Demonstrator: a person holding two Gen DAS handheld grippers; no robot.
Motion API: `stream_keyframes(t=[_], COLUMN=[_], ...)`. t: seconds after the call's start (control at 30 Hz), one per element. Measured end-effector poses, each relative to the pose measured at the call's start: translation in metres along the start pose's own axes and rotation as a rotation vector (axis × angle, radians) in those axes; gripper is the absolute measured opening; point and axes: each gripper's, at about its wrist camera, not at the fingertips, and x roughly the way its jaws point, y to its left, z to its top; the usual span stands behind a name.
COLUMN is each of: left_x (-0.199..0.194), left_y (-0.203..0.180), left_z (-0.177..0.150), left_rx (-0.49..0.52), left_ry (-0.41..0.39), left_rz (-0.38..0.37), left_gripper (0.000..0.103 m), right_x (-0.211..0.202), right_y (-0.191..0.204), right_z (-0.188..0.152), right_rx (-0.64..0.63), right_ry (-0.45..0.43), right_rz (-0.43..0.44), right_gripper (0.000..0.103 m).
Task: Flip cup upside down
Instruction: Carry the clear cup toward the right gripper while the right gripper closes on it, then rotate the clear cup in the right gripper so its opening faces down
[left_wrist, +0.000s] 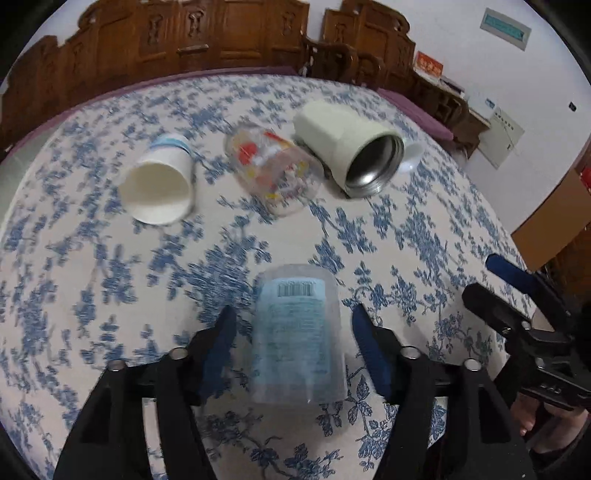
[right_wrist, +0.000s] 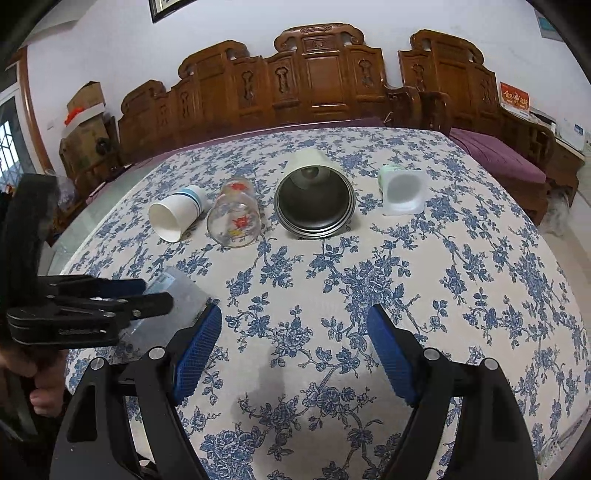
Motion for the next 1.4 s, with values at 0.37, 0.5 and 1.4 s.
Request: stream_keyframes(t=[0.37, 0.5, 1.4], left_x=[-0.087, -0.104, -0.103], left_y=[0.03, 0.047, 0.098], left_z=[-0.006, -0.013, -0.03], left_rx=[-0.015, -0.037, -0.111], left_ry=[-0.226, -0.27, -0.294], left_rz=[0.182, 0.24, 0.246], left_gripper=[0.095, 0.095, 0.095], right_x=[-0.005, 0.003, 0.122], right_y=[0.04, 0.058, 0.089], right_z=[0.023, 0.029, 0.027], right_rx=[-0.042, -0.049, 0.269], right_ry=[-0.009, 0.012, 0.433], right_rz=[0.061, 0.089, 0.191], right_gripper=[0.083, 0.083, 0.076])
